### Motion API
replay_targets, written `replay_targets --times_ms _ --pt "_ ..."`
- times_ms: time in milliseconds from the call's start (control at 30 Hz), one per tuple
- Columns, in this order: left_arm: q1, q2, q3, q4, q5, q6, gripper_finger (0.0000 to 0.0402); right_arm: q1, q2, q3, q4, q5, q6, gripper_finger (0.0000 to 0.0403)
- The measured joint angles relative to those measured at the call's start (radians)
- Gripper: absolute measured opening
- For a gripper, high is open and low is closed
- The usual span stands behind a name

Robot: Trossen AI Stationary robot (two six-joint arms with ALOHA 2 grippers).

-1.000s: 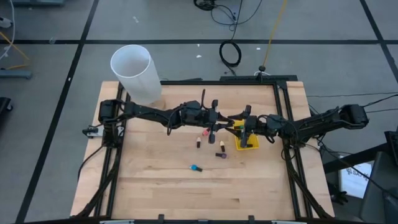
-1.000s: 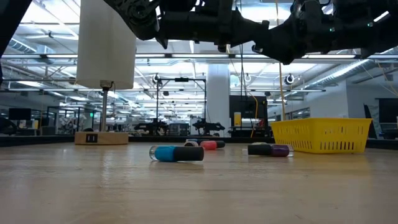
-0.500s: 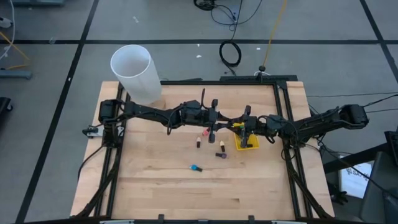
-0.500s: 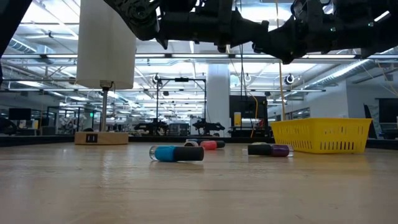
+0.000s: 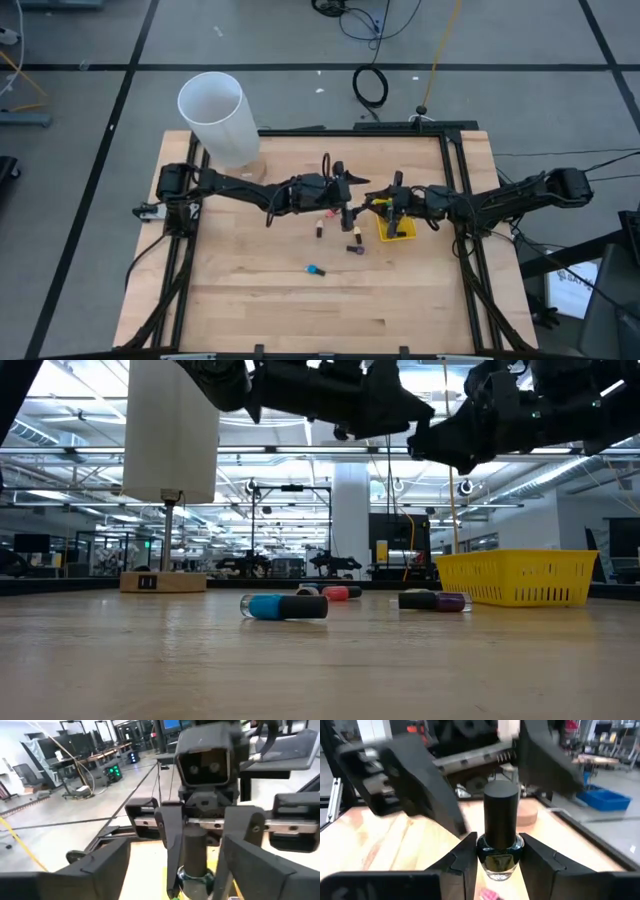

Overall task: Pick & Place Nail Polish
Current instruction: Put the dark green nail polish into the yellow bin

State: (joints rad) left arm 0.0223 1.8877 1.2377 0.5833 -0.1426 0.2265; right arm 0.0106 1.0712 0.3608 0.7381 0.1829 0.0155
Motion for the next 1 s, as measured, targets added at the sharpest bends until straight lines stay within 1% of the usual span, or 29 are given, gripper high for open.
replay_targets --times_ms 100,200,333,433,533,600,733,833,1000 --pt "-0.005 -0.041 0.000 -0.074 -0.042 -0.036 0.0341 -0.016 -0.053 0.001 -0.092 -0.001 0.037 0.0109" --pt "-0.005 -0.089 0.000 -0.201 -0.092 -0.073 0.0355 -0.026 -0.127 0.008 -0.213 0.000 0.072 0.0109" --pt "-0.005 -0.154 0.000 -0.374 -0.174 -0.106 0.0359 -0.030 -0.222 0.010 -0.372 -0.003 0.138 0.0109" --pt "-0.004 -0.190 0.001 -0.512 -0.250 -0.138 0.0360 -0.029 -0.276 0.010 -0.517 -0.033 0.213 0.0109" --pt "-0.001 -0.196 0.001 -0.636 -0.322 -0.182 0.0360 -0.026 -0.300 0.010 -0.645 -0.067 0.296 0.0109" --pt "0.004 -0.195 0.000 -0.696 -0.340 -0.205 0.0360 -0.016 -0.301 0.010 -0.717 -0.084 0.338 0.0109" --pt "0.016 -0.177 0.000 -0.762 -0.344 -0.250 0.0360 0.010 -0.298 0.010 -0.819 -0.146 0.408 0.0109" --pt "0.026 -0.167 0.000 -0.779 -0.344 -0.273 0.0360 0.022 -0.298 0.010 -0.883 -0.189 0.446 0.0109" --pt "0.042 -0.159 0.000 -0.781 -0.344 -0.287 0.0360 0.023 -0.293 0.010 -0.994 -0.183 0.485 0.0109"
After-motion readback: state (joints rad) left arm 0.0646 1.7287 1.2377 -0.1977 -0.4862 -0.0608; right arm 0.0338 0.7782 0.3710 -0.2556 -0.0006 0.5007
